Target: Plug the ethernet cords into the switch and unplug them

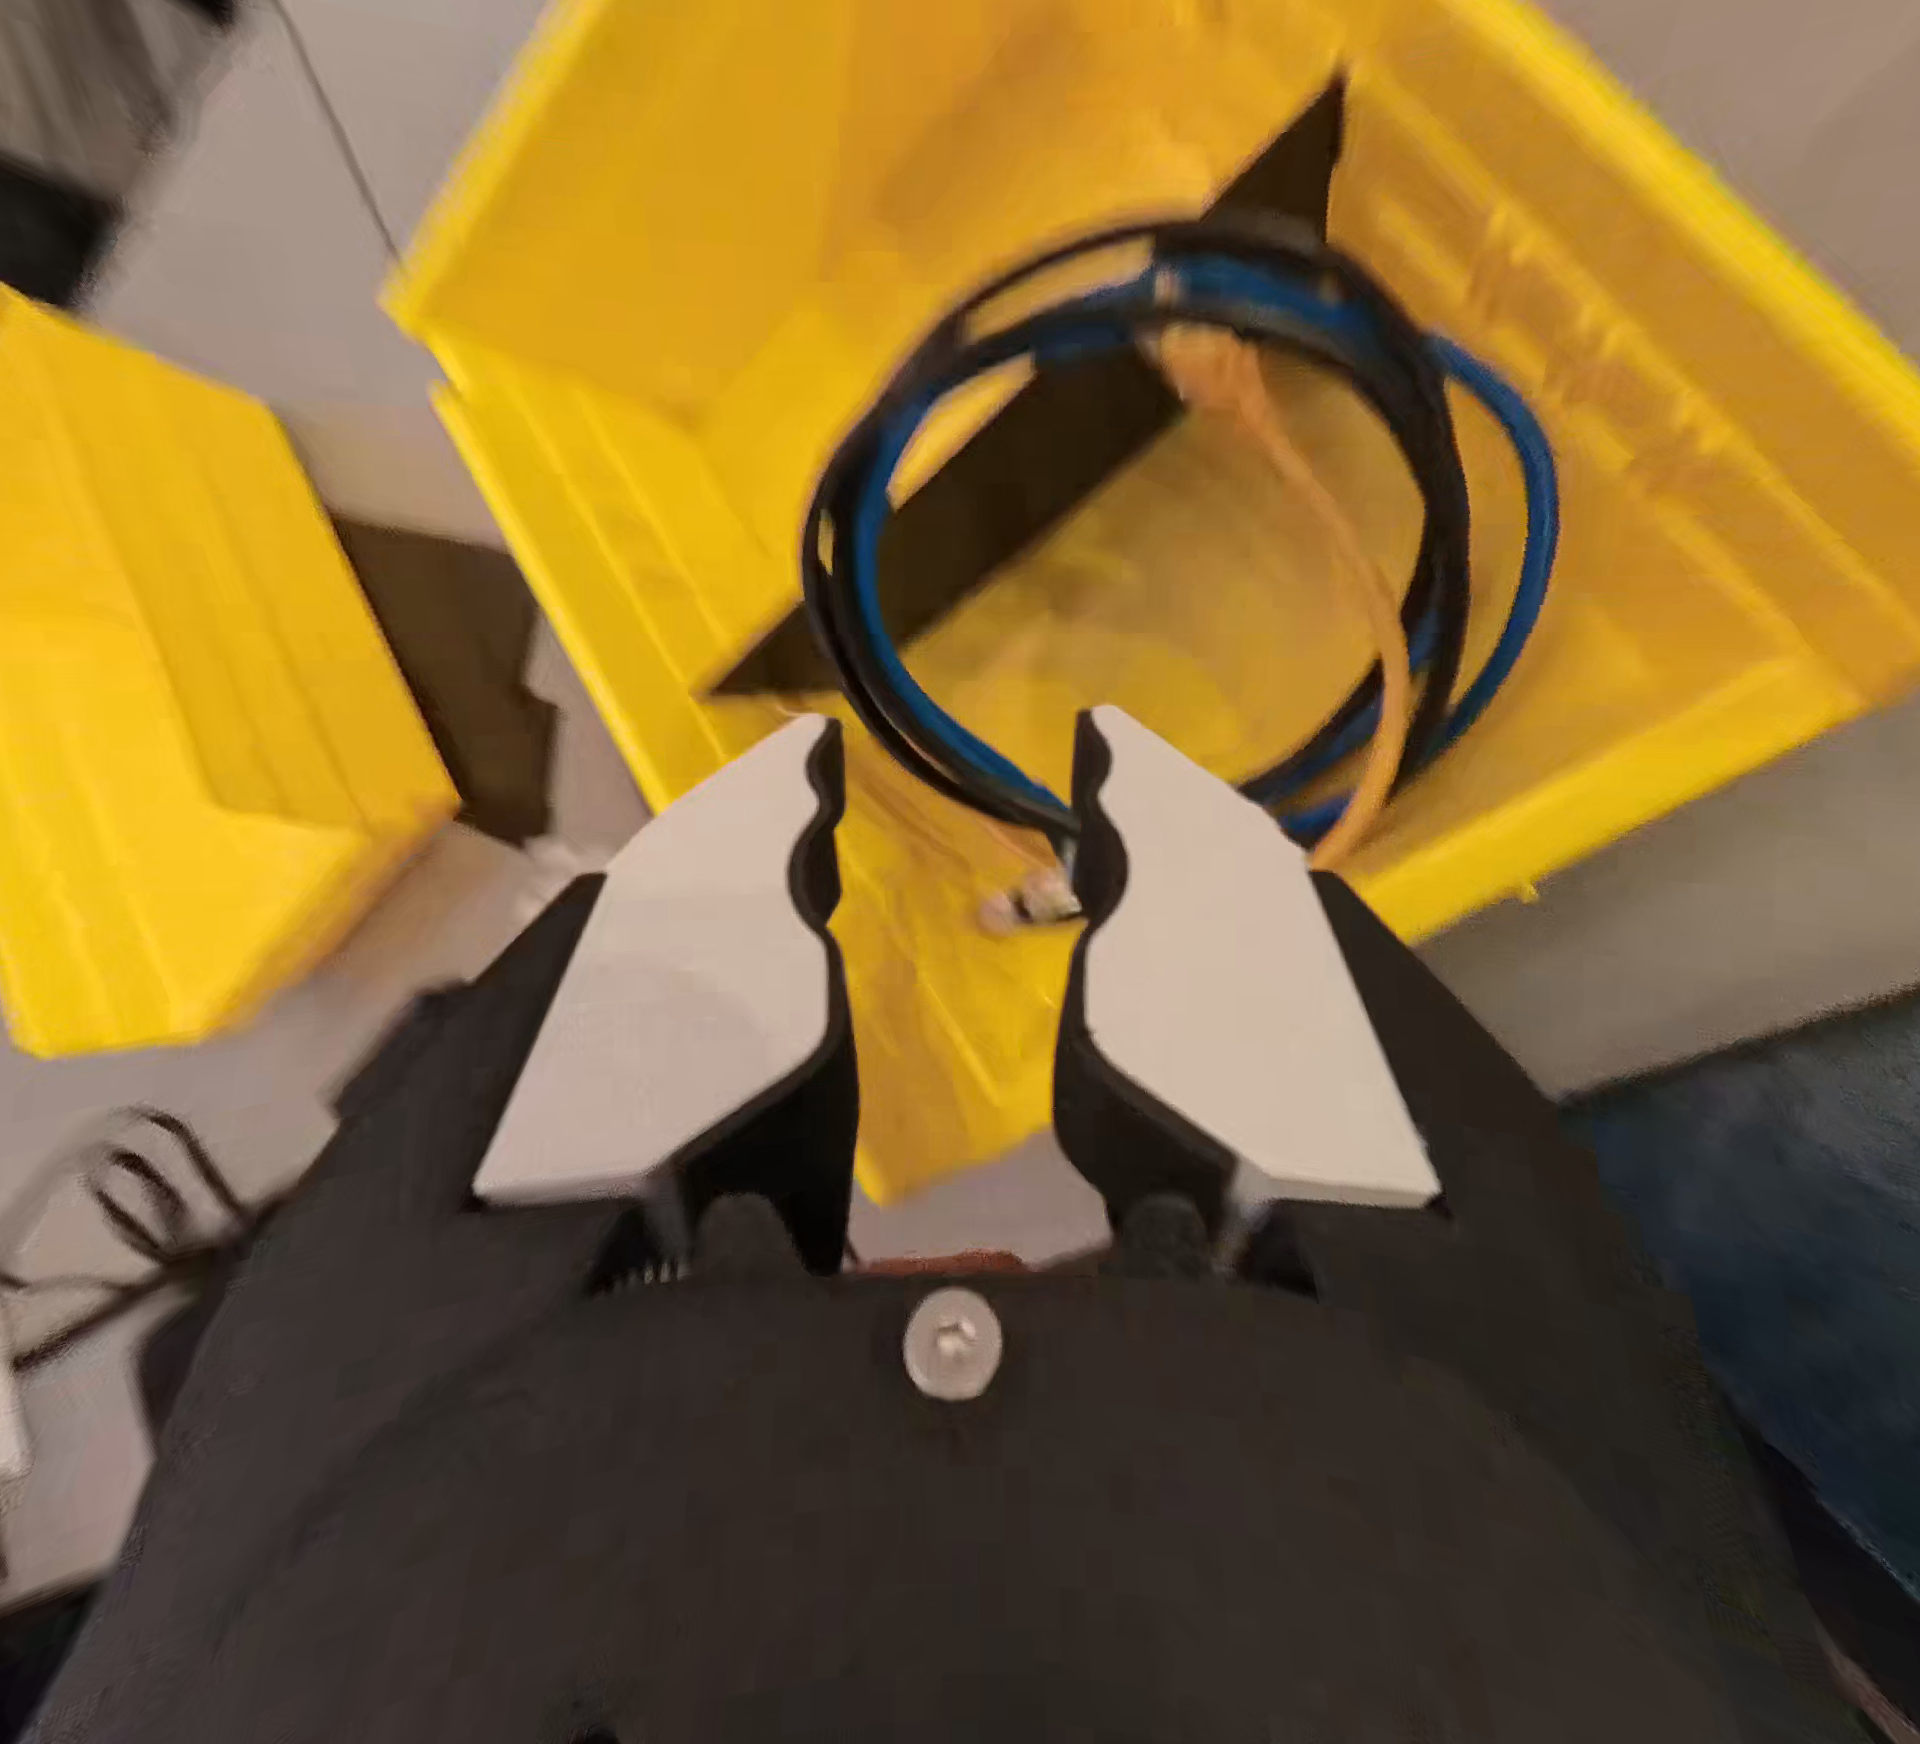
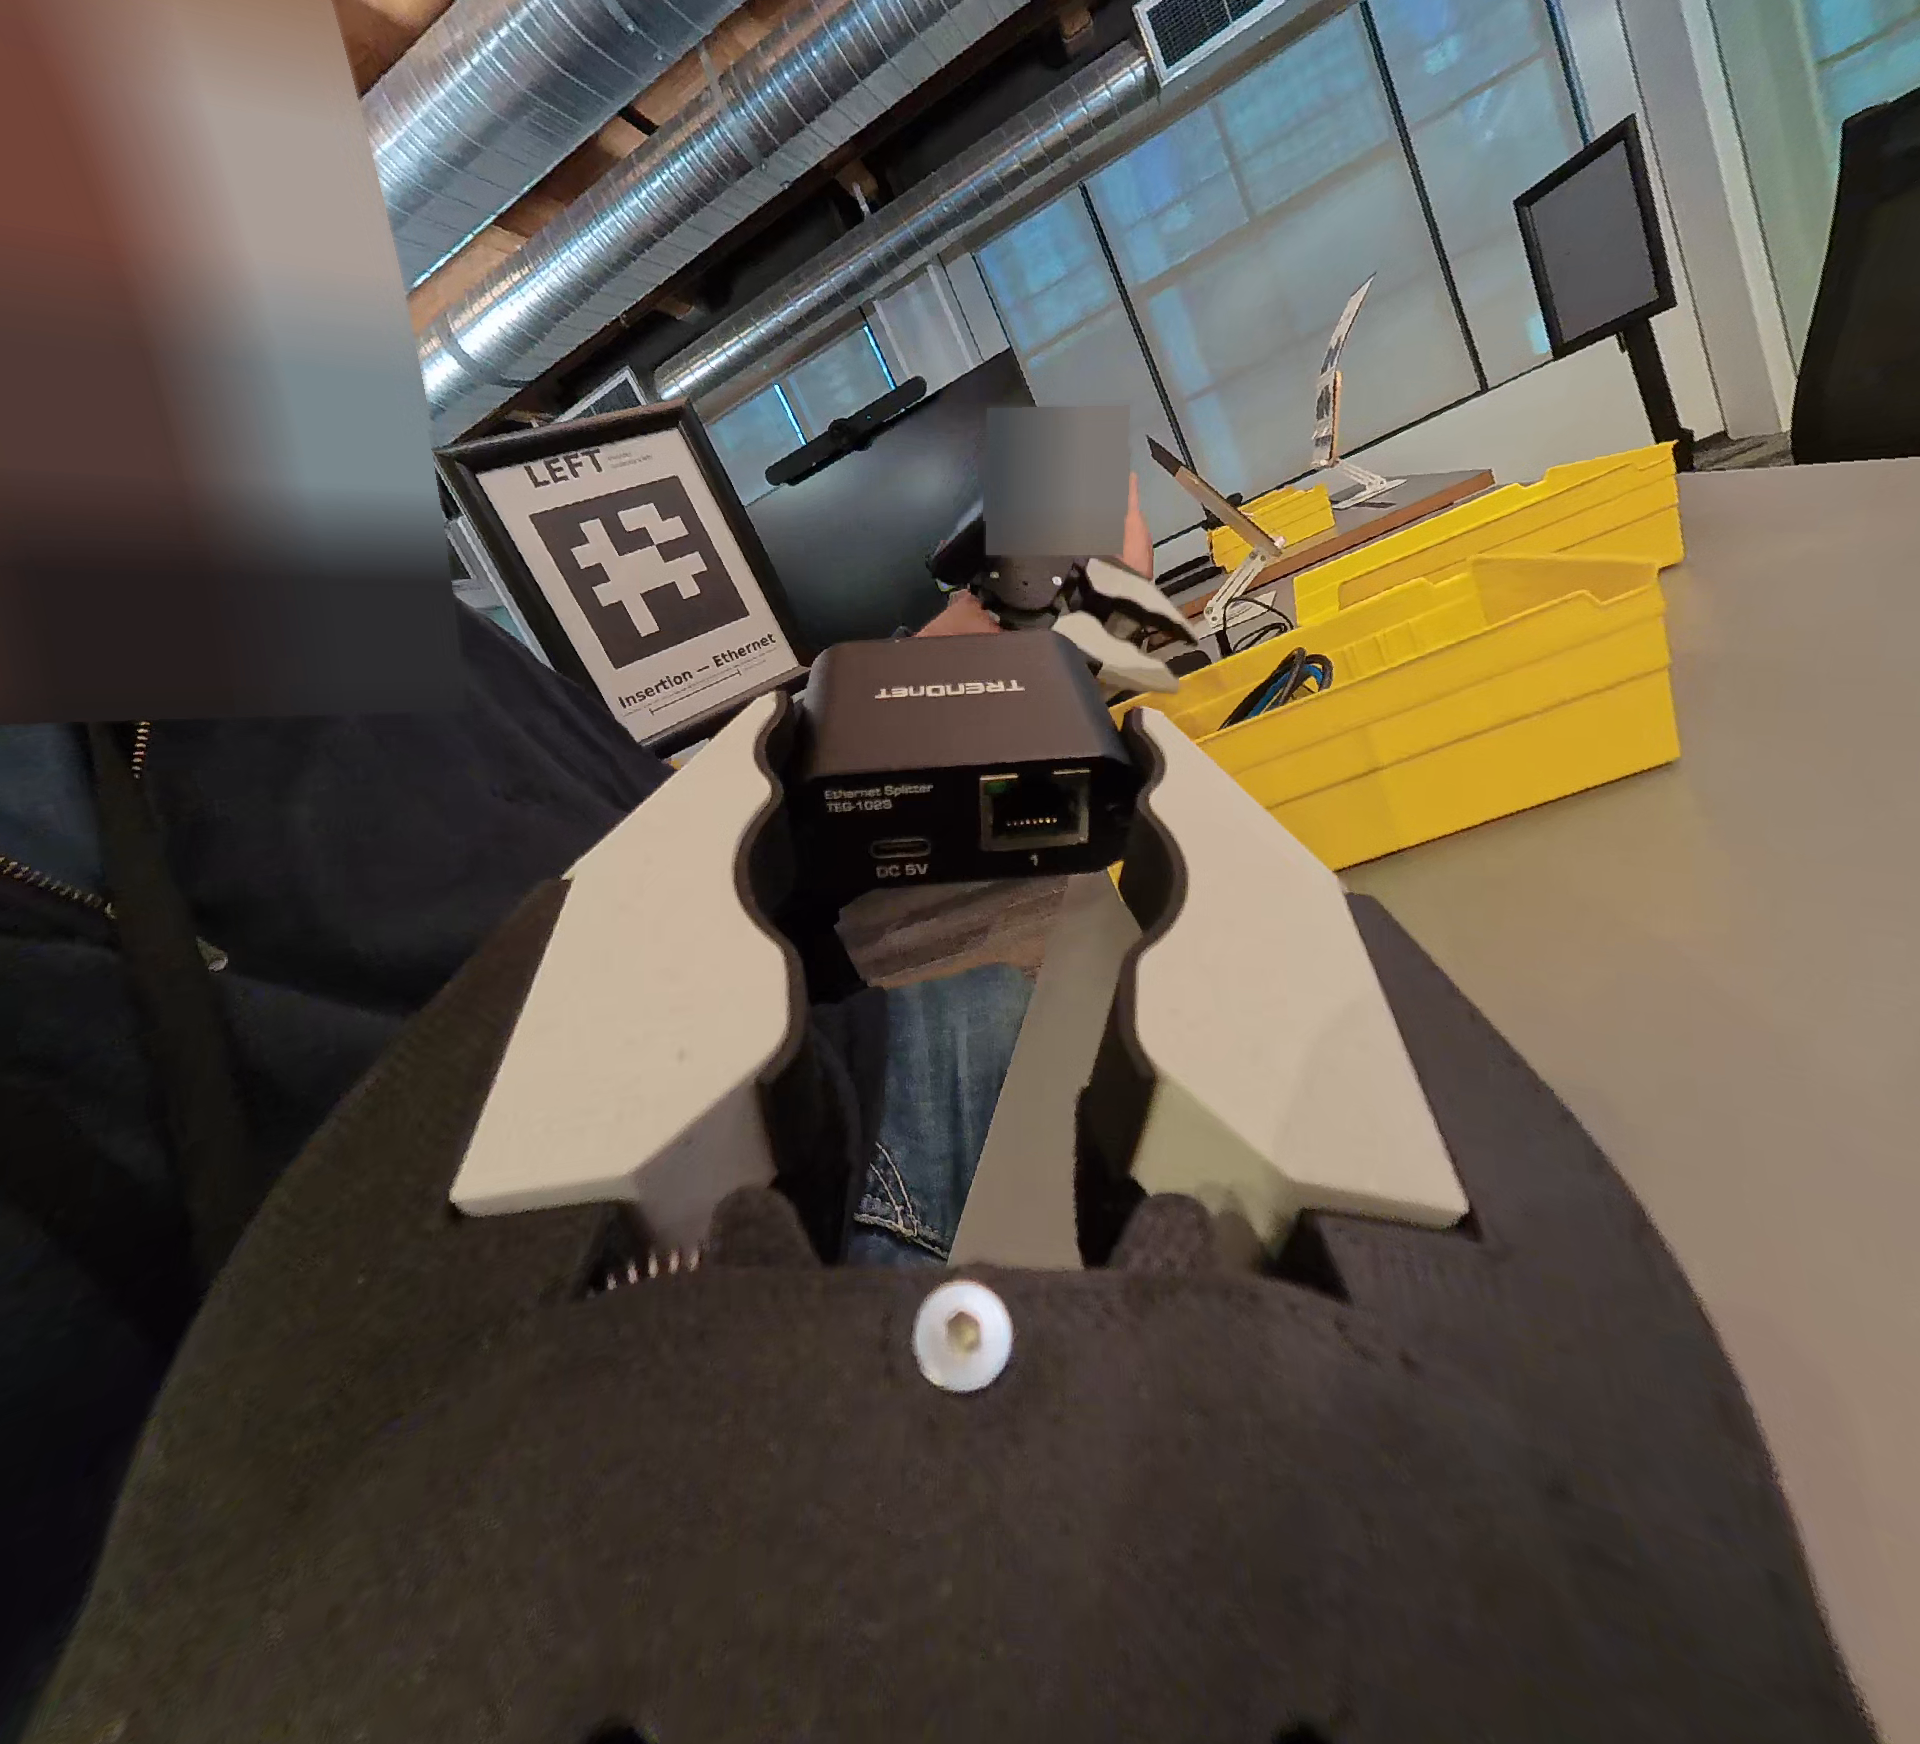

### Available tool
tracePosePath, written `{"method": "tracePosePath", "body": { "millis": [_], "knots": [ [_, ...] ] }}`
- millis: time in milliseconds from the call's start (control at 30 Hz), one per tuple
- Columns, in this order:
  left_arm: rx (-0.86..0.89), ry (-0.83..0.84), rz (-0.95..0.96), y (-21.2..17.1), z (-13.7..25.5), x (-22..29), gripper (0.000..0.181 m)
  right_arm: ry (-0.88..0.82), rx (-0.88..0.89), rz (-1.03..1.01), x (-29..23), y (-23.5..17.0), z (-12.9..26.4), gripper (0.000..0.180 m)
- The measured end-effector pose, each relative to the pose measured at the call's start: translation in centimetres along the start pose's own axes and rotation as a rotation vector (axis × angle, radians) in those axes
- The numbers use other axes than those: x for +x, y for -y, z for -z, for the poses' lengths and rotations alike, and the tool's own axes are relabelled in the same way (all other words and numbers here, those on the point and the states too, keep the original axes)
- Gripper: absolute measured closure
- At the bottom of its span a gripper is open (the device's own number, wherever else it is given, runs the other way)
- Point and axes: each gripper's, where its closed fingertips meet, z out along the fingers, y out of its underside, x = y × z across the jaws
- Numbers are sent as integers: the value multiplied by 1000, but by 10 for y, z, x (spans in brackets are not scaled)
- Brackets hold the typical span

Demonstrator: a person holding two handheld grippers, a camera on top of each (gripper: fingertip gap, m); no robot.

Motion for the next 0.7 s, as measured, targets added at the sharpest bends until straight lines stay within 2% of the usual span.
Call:
{"method": "tracePosePath", "body": {
  "millis": [67, 133, 267, 367, 433, 567, 700],
  "knots": [
    [-118, -65, 92, -27, -9, 10, 133, 0, 5, -3, 1, -1, 1, 119],
    [-166, -107, 166, -42, -18, 18, 130, 1, 11, -4, 2, -1, 2, 119],
    [-167, -133, 248, -42, -34, 23, 130, 2, 24, -9, 5, -2, 5, 119],
    [-197, -106, 272, -42, -46, 17, 141, 2, 30, -11, 6, -3, 6, 119],
    [-210, -111, 283, -42, -52, 17, 164, 0, 31, -8, 5, -3, 7, 119],
    [-182, -91, 279, -40, -54, 12, 169, -8, 38, -1, 6, -1, 11, 119],
    [-96, -18, 236, -26, -39, 0, 175, -16, 35, 1, 8, -2, 13, 119]
  ]
}}
